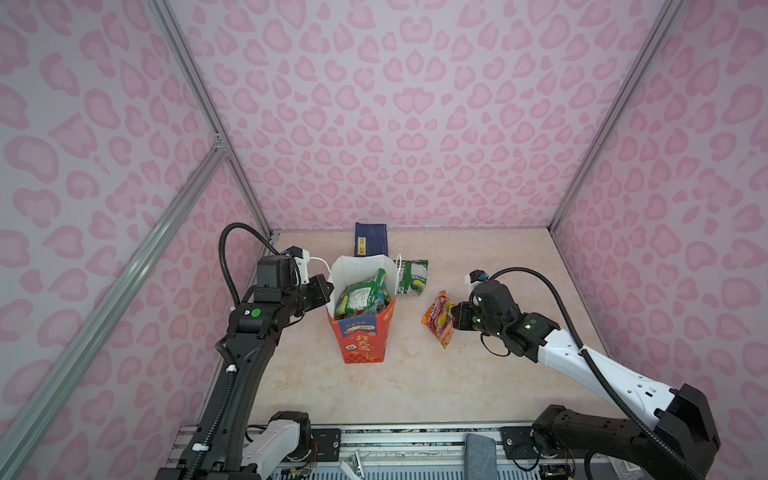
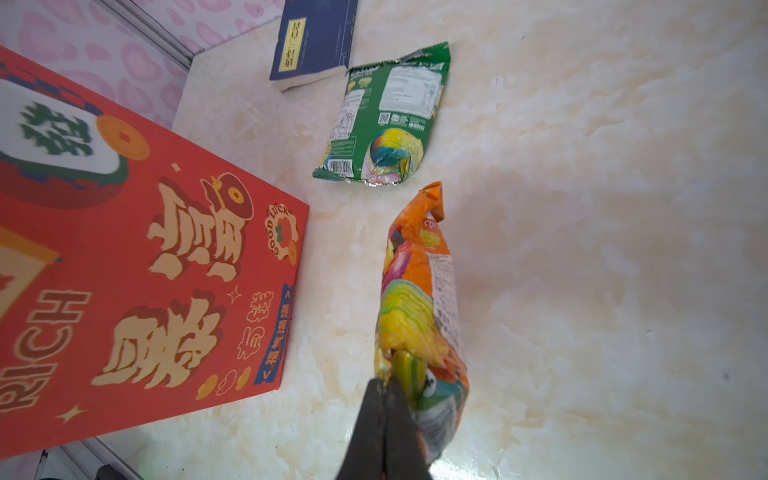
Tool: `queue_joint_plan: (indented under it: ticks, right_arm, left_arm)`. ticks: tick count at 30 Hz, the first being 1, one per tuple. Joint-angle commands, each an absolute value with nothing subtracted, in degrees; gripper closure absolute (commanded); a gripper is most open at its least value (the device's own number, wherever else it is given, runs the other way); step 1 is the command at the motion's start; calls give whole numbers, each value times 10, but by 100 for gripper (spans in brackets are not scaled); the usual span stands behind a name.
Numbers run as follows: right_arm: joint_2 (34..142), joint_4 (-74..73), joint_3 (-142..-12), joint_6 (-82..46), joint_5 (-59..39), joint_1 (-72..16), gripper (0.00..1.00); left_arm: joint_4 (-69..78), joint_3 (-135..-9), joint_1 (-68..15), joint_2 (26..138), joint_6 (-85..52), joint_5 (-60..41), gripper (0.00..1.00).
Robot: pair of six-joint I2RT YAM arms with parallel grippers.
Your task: Place the snacks into the paper bag
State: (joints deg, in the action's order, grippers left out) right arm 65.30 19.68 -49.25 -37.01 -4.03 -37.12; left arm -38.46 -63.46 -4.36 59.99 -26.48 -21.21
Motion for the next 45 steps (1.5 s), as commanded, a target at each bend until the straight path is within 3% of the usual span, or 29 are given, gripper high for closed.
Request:
queue_joint_plan:
  ticks: [1,8,17,26,41,44,45]
  right_arm:
    - [615,229,-511,-368,-8,-373,100]
    - [548,298,-575,-350,34,-378,100]
    - [571,344,-707,-311,65,-408,100]
    - [658,349,-873,-272,91,-465,100]
    - [899,407,-1217,-206,81,-573,100]
    - [913,422,-1209,-207,118,-569,100]
    - [909,423,-1187,-214,130,-561,95]
  left_arm:
    - [-355,-635,-43,597,-262,-227,93]
    - [-355,-633,-43,595,-263,-228,93]
    - [-354,-633,-43,594,-261,-229,93]
    - [-353,-633,-44,594,-261,-231,93]
    - [-354,-633,-44,595,-261,-231,93]
    - [-354,-633,-44,593,-260,-230,93]
    - [-353,-634,-44,593,-260,-231,93]
